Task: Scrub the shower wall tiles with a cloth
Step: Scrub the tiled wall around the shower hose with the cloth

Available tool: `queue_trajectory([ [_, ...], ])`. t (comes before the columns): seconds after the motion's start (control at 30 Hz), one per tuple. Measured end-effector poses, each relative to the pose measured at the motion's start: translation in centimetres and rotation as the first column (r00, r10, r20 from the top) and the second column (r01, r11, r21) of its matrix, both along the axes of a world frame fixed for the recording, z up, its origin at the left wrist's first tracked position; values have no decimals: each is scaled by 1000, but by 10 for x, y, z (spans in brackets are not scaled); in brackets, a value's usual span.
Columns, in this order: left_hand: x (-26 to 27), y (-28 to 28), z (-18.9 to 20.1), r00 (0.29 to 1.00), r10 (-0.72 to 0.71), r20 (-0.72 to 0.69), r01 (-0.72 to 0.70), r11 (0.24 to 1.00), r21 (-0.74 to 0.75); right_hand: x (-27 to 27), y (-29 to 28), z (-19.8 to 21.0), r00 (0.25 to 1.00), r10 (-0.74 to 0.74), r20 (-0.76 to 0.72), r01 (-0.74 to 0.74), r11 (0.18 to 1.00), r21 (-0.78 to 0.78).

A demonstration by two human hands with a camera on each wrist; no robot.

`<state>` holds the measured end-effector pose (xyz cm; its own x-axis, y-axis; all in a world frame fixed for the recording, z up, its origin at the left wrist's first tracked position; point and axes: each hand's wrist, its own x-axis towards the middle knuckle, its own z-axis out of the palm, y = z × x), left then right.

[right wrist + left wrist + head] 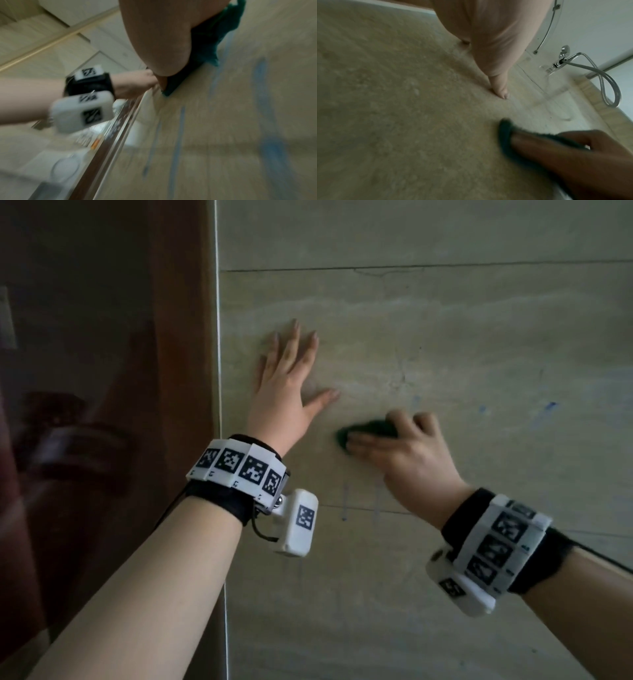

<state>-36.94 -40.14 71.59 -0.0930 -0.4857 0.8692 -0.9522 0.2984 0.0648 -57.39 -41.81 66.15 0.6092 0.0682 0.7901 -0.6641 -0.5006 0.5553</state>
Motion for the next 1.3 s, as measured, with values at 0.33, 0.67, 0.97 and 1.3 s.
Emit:
queue_trajectory([
  [0.33, 12, 0, -1, 997, 2, 76, -3, 1000, 13, -3, -1, 36, 978, -13, 208, 13, 1000, -2],
  [0.67, 17, -1, -13, 991, 31, 127, -34, 999, 24, 1, -5, 8, 989, 63, 137, -61, 998, -17],
  [0.97, 17, 1, -17, 990, 35, 137, -41, 998, 43, 10, -4, -39, 998, 68, -10, -67, 997, 43],
  [1.3, 18, -1, -24, 987, 64, 146, -70, 997, 38, 12, 9, -4, 979, 1, 203, -6, 1000, 23],
])
